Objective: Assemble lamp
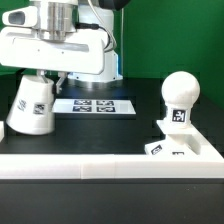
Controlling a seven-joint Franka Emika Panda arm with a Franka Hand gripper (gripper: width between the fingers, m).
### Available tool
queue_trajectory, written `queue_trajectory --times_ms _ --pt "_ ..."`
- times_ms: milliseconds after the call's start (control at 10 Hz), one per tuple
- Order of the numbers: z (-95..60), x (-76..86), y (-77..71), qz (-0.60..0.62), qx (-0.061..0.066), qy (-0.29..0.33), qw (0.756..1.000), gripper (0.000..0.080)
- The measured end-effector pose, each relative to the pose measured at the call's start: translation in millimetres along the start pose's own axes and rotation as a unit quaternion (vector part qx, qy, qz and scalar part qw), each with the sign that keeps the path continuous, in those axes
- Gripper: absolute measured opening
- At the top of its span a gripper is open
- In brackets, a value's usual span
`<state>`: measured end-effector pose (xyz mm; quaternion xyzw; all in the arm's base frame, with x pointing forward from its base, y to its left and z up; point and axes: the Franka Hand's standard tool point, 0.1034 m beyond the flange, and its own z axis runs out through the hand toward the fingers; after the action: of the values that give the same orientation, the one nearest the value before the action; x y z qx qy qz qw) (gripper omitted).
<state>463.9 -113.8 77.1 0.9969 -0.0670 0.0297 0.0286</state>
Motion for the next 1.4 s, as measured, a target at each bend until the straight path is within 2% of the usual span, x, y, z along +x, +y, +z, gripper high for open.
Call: queue_trajectory --times_ms 300,500,600,700,1000,1100,1200,1300,1400 --pt "-0.1 1.0 -2.5 -0.003 0.000 0.001 1.000 0.0044" --pt "-5.9 3.3 -26.6 0.002 0.005 0.001 1.000 0.0044" --pt "-18.5 5.4 -46.9 0.016 0.017 -0.010 1.000 0.0044" --pt "-38.7 17.5 -65.1 0.025 0.029 -0.018 0.999 0.0044" --pt "-77.6 59.9 -93.9 0.061 0.046 -0.016 0.997 0.0044" --pt "-93.8 79.6 -103.0 0.077 0.050 -0.015 0.996 0.0044" --pt "-104.5 99.0 -106.2 0.087 0.052 -0.011 0.995 0.0044" --pt "-109.0 110.2 -108.0 0.088 0.050 -0.011 0.995 0.0045" --pt "-104.5 105.9 -107.4 0.087 0.049 -0.012 0.995 0.0045"
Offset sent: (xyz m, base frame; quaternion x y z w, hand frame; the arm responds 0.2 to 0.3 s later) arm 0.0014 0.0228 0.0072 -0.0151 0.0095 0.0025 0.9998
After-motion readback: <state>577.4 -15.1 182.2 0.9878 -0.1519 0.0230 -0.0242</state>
